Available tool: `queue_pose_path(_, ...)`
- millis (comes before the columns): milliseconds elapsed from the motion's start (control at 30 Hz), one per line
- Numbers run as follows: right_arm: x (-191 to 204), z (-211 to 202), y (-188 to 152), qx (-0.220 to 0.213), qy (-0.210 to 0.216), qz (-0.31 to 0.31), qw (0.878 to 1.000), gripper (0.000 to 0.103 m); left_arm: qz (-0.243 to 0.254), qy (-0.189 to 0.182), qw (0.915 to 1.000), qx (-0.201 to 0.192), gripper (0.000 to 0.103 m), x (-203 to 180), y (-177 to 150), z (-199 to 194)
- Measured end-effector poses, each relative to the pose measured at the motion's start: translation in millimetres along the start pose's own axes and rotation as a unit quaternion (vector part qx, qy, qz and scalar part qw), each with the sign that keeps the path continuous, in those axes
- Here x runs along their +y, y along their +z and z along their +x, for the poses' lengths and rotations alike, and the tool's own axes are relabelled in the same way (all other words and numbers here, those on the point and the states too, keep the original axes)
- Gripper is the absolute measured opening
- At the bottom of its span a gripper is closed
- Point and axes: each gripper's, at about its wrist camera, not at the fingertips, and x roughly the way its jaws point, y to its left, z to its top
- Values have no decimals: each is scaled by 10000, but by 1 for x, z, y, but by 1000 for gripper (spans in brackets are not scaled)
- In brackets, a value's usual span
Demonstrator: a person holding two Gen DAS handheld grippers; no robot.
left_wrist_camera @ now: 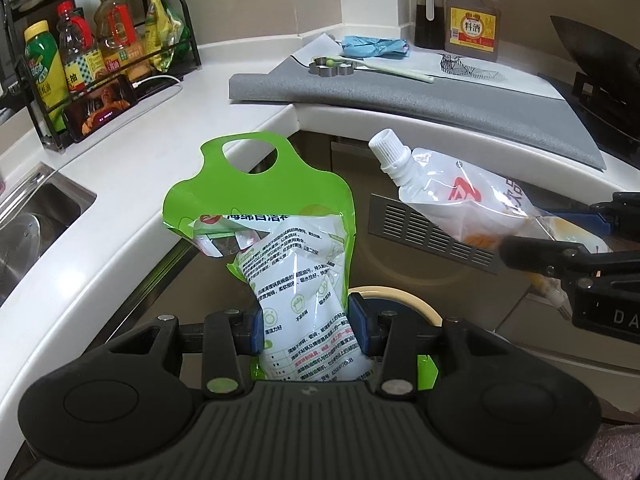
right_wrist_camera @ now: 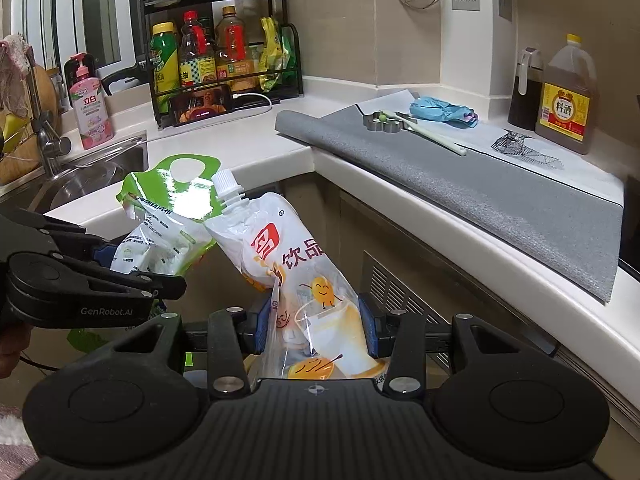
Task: Collect trash
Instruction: 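Carry the snack bag and drink pouch down into the cabinet above the blue bin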
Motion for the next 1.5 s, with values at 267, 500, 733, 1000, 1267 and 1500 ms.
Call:
queue_pose_path(267,-1,4,1,84,1,-4,10000,46,-17,-41,10000,69,45,0,2,5)
queue_pose_path(500,0,7,2,153,1,27,9999,47,-41,-49,9999,120,45,1,1,9)
queue_pose_path(733,0,8,2,194,-2,46,9998,47,-29,-58,9999,136,45,0,0,10)
queue_pose_path(1000,1,9,2,225,-7,57,9997,47,-52,-65,9998,159,45,1,-2,11)
queue_pose_path(1267,1,11,2,269,6,74,9996,47,-68,-88,9997,195,45,1,-3,13)
queue_pose_path(1500,0,14,2,361,20,132,9993,47,-117,-185,9992,321,45,4,-3,18)
